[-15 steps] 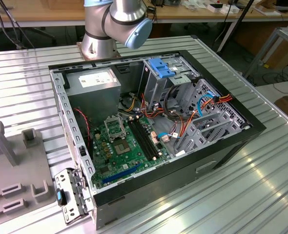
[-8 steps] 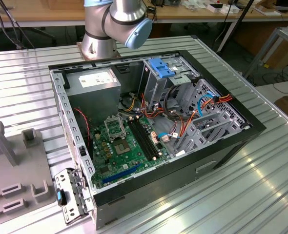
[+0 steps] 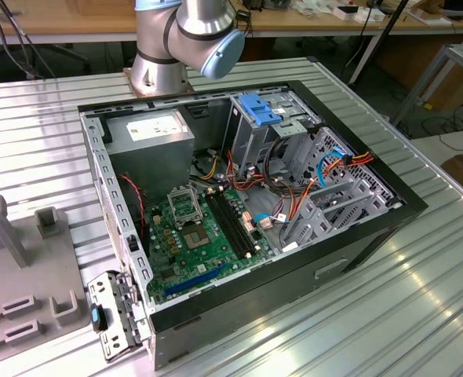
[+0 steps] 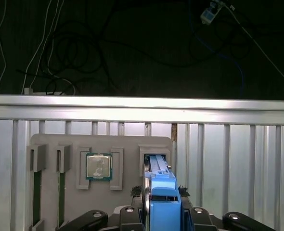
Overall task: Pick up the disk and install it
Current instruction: 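Pick up the disk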
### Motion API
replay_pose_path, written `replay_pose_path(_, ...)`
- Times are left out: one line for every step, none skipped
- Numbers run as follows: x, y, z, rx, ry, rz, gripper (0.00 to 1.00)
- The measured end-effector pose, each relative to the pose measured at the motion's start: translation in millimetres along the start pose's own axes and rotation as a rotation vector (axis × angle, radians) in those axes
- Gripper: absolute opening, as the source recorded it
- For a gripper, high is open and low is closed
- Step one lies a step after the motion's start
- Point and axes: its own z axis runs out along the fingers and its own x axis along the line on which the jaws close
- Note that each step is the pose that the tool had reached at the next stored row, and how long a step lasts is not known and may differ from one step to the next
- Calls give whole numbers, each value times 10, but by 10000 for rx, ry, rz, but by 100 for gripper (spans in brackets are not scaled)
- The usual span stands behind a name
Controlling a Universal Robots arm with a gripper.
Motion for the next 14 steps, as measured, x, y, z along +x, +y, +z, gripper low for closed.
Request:
replay_pose_path(0, 0, 0, 0, 0, 1, 38)
replay_pose_path(0, 0, 0, 0, 0, 2, 38)
replay_pose_path(0, 0, 0, -1, 1, 4, 38)
replay_pose_path(0, 0, 0, 0, 1, 5, 37)
replay_pose_path(0, 0, 0, 0, 0, 6, 37)
replay_pose_path(0, 0, 0, 0, 0, 7, 37)
replay_pose_path(0, 0, 0, 0, 0, 7, 37)
replay_pose_path(0, 0, 0, 0, 0, 8, 37)
replay_pose_path(0, 0, 0, -1, 0, 9, 37)
replay_pose_path(0, 0, 0, -1, 0, 10, 37)
replay_pose_path(0, 0, 0, -1, 0, 12, 37)
replay_pose_path(0, 0, 0, 0, 0, 13, 37)
replay_pose_path(0, 0, 0, 0, 0, 14, 37)
replay_pose_path(0, 0, 0, 0, 0, 16, 37)
